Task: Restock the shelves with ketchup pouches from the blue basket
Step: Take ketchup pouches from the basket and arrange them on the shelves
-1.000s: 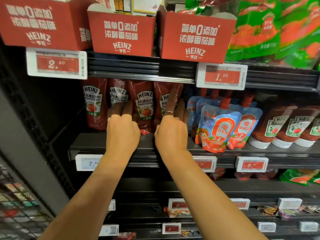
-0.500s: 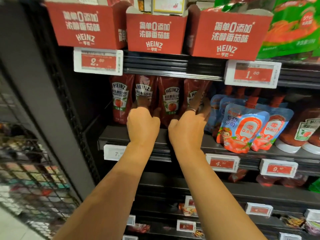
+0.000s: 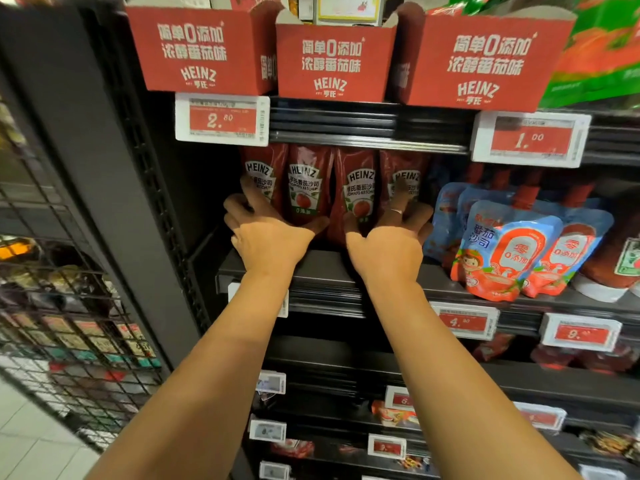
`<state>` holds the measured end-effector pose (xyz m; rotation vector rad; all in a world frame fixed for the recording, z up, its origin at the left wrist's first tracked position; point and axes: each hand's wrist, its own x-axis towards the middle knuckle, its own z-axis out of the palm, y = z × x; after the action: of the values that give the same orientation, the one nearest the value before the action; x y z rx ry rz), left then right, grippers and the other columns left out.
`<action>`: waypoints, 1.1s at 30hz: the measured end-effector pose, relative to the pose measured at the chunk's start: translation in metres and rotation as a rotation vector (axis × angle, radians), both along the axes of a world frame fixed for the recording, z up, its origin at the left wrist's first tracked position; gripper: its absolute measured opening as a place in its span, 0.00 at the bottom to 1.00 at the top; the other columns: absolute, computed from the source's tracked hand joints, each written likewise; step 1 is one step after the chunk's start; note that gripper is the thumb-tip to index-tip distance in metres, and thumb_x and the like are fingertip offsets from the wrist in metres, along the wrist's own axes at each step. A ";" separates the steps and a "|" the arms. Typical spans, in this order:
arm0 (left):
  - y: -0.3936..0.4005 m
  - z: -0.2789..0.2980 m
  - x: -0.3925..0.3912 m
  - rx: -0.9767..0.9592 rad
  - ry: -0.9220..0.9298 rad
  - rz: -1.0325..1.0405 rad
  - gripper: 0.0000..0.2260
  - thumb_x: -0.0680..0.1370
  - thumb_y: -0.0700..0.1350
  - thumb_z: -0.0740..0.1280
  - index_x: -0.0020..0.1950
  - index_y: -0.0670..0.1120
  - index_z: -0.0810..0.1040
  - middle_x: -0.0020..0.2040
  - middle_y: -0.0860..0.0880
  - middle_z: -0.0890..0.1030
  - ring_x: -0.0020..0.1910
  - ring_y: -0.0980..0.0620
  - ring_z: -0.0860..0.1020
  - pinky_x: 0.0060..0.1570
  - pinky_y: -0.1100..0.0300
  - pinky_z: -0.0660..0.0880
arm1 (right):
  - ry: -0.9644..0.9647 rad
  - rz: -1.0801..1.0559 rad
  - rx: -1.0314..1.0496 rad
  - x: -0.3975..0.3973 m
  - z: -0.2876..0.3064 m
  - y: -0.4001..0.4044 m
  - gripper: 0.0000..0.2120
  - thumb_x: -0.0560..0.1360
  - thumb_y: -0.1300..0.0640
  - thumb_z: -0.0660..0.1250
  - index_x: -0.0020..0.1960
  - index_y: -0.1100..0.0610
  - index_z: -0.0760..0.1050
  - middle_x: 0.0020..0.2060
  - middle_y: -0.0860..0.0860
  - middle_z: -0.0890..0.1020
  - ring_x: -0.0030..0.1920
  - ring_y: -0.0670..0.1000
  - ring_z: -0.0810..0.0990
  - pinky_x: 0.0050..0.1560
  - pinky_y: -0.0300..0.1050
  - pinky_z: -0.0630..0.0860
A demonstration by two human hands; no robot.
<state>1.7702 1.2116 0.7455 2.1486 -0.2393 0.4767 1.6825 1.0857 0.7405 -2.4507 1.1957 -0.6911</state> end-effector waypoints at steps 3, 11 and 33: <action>0.001 -0.004 0.001 -0.014 -0.027 -0.014 0.62 0.54 0.72 0.75 0.80 0.53 0.49 0.70 0.43 0.60 0.68 0.37 0.64 0.63 0.39 0.72 | 0.029 0.002 0.010 0.000 -0.001 0.000 0.52 0.67 0.24 0.61 0.77 0.59 0.55 0.69 0.68 0.69 0.63 0.67 0.74 0.55 0.55 0.78; 0.000 -0.008 0.010 -0.009 -0.012 -0.049 0.53 0.64 0.61 0.78 0.80 0.53 0.50 0.69 0.39 0.62 0.66 0.36 0.65 0.61 0.46 0.71 | 0.132 -0.045 -0.048 0.008 -0.002 -0.007 0.54 0.69 0.22 0.59 0.80 0.59 0.55 0.73 0.65 0.66 0.71 0.67 0.67 0.64 0.54 0.75; 0.092 -0.025 -0.030 -0.267 0.060 -0.371 0.10 0.76 0.45 0.71 0.56 0.53 0.76 0.56 0.52 0.77 0.51 0.58 0.78 0.54 0.62 0.76 | -0.542 0.398 -0.037 -0.135 -0.048 0.043 0.18 0.75 0.59 0.70 0.63 0.50 0.74 0.54 0.44 0.76 0.56 0.41 0.76 0.58 0.29 0.70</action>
<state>1.7407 1.3037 0.7204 1.8019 -0.5008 0.2150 1.5480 1.1285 0.6928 -2.2098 0.4785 -1.1510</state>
